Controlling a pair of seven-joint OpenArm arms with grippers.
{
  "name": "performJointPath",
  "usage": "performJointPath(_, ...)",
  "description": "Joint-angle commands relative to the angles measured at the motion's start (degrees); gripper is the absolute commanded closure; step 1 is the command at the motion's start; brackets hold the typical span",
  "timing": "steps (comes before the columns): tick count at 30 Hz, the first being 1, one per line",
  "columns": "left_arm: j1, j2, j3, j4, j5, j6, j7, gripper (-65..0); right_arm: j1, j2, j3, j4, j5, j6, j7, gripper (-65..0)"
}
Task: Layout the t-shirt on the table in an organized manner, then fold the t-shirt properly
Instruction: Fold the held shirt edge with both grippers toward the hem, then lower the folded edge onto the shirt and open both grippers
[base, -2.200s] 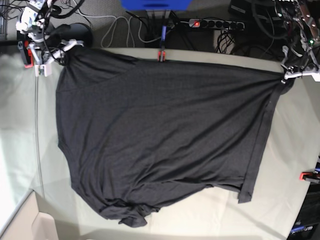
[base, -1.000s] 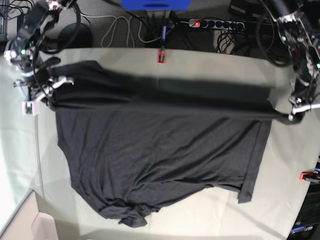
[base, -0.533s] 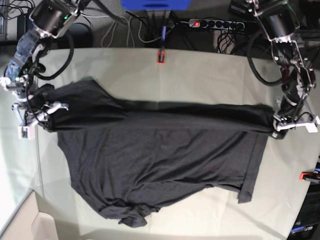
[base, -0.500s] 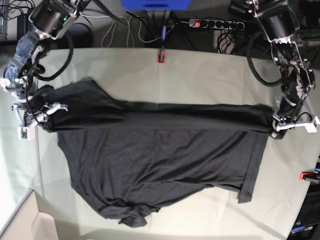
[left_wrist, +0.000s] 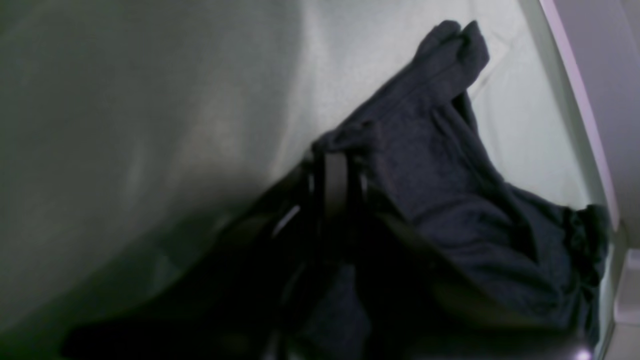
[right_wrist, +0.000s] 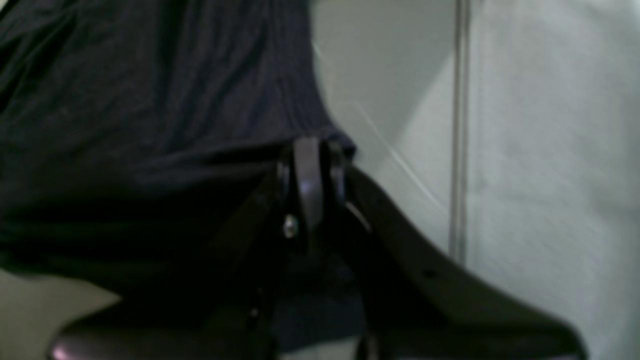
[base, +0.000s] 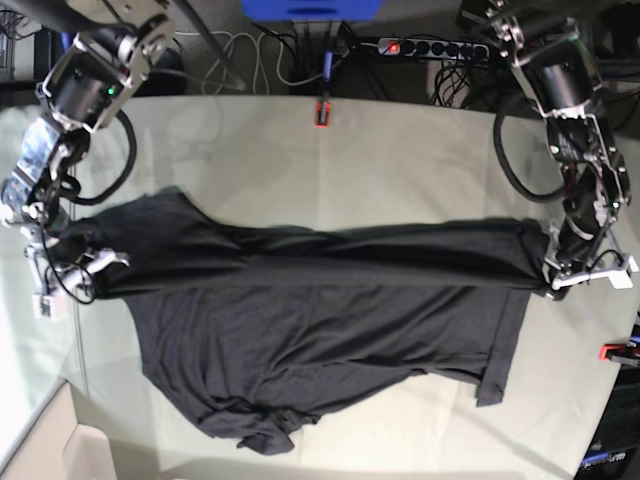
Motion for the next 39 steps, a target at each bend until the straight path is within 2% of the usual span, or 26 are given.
performJointPath(1,-1.42,-0.78,-0.05,-0.17,-0.32,-0.29,-1.01,0.0,1.49,0.87,0.03,0.25,0.97,-0.03,1.66,0.0)
performJointPath(6,-4.23,-0.78,-0.05,-3.95,-0.32,-0.56,-0.66,0.0,2.80,1.57,-2.26,-2.82,0.88,-0.03,1.84,0.0)
performJointPath(7,-4.85,-0.87,-0.05,-4.74,-0.32,-0.29,-0.66,-1.9,2.80,2.10,-3.40,-3.17,0.88,-0.03,1.84,0.0)
performJointPath(9,-5.20,-1.75,-0.05,-5.88,-0.32,-0.21,-0.57,-9.2,2.63,2.36,-5.86,-3.35,0.88,-0.03,1.66,0.0)
performJointPath(12,-5.20,-2.10,0.04,-6.06,-0.32,-0.21,-0.57,-24.9,2.37,3.24,-6.74,-3.35,0.88,-0.03,1.40,0.0)
performJointPath(14,-4.76,-2.19,0.04,-5.88,-0.32,-0.21,-0.57,-34.0,2.28,3.42,-6.74,-3.35,0.88,-0.03,1.40,-5.0)
performJointPath(17,-3.70,-2.28,0.04,-4.13,-0.41,-0.56,-0.57,-42.9,2.19,3.59,-6.56,-3.17,0.88,-0.03,1.40,-19.4)
performJointPath(20,-1.15,-2.28,0.04,-0.87,-0.85,-0.65,-0.57,-43.6,1.40,4.74,-6.30,-2.38,1.24,-0.03,1.40,-32.3)
performJointPath(22,1.31,-1.93,-0.05,1.24,-0.93,-0.65,-0.57,-43.6,-0.10,4.74,-5.86,0.17,1.32,-0.03,1.40,-36.3)
performJointPath(27,5.88,-0.78,-0.05,1.06,-0.93,-0.73,-1.10,-43.6,-3.96,2.54,-1.29,6.85,1.32,-0.03,1.40,-36.5)
performJointPath(34,4.38,-0.52,0.04,-3.42,-0.93,-0.73,-0.66,-43.6,-9.15,0.61,-0.50,10.45,1.32,-0.03,1.40,-36.5)
performJointPath(39,4.03,-0.87,5.22,-3.42,-0.93,-0.73,-1.18,-43.6,-12.05,0.08,-0.50,10.89,1.32,-0.03,1.66,-36.5)
